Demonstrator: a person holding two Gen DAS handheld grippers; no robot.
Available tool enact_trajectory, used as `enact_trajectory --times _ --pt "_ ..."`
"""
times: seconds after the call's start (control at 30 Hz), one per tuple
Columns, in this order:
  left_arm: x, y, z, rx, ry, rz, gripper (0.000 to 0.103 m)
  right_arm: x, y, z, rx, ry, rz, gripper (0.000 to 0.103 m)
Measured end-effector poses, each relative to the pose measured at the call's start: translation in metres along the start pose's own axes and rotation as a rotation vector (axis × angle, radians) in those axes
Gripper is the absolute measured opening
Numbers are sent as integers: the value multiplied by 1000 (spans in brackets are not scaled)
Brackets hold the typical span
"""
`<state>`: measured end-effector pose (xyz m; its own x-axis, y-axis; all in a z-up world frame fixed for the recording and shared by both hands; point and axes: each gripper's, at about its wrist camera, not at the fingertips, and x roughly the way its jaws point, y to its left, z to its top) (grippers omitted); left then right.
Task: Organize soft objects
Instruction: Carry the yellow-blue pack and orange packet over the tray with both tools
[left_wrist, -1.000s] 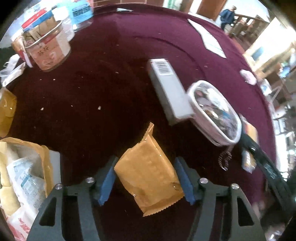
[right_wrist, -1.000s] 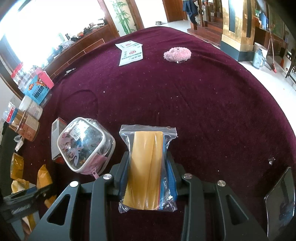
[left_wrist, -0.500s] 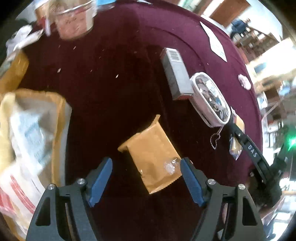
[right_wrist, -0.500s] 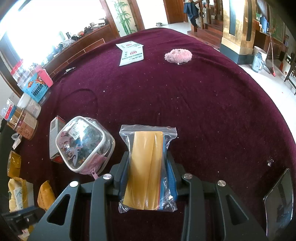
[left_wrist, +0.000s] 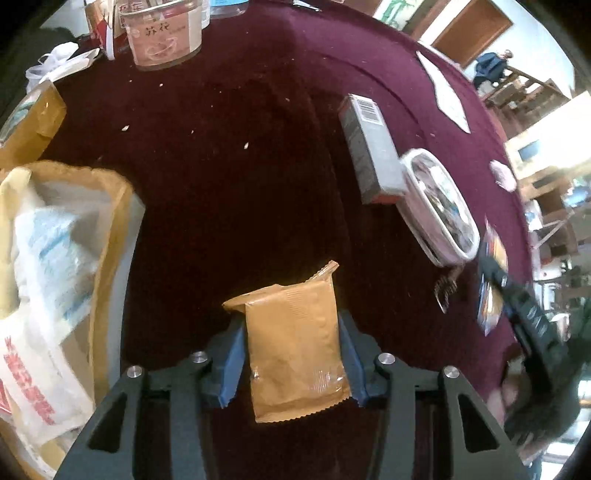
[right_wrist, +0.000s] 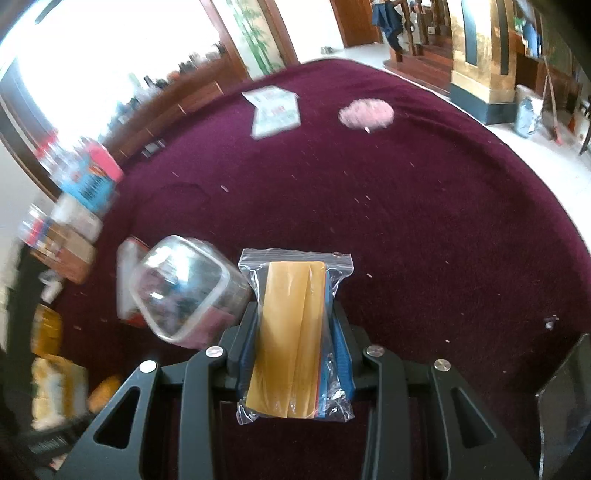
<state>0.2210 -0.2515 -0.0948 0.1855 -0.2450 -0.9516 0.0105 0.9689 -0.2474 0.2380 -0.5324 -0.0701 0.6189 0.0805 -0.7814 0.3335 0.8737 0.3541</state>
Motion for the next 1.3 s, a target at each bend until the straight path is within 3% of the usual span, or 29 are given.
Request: enact_trajectory --times 0.13,0.2,0.33,0.43,0.5,0.67,0.9,1.1,1.3 --pt "-27 14 -27 14 -22 -83 49 -31 11 -2 -38 -124 174 35" --pt "-49 26 -48 20 -57 -131 49 -44 20 -5 -91 -156 319 35" --pt "-85 52 -82 11 -126 -164 49 -52 43 -17 -222 -130 486 35" --pt "-108 77 -100 -23 -157 -194 49 -55 67 -32 -347 -98 558 35" --pt "-132 104 -112 -57 -220 -190 49 -56 83 -45 -429 -77 593 35" --pt "-160 158 -121 -111 -312 -147 49 -58 108 -75 -572 -57 612 35" --pt "-146 213 -124 -175 -316 -142 49 -79 149 -98 -548 56 729 36" --pt "-136 236 -108 -196 -290 -196 49 -74 228 -127 -609 113 719 36" --pt "-129 241 -94 -182 -278 -211 49 -30 281 -134 -577 109 601 36"
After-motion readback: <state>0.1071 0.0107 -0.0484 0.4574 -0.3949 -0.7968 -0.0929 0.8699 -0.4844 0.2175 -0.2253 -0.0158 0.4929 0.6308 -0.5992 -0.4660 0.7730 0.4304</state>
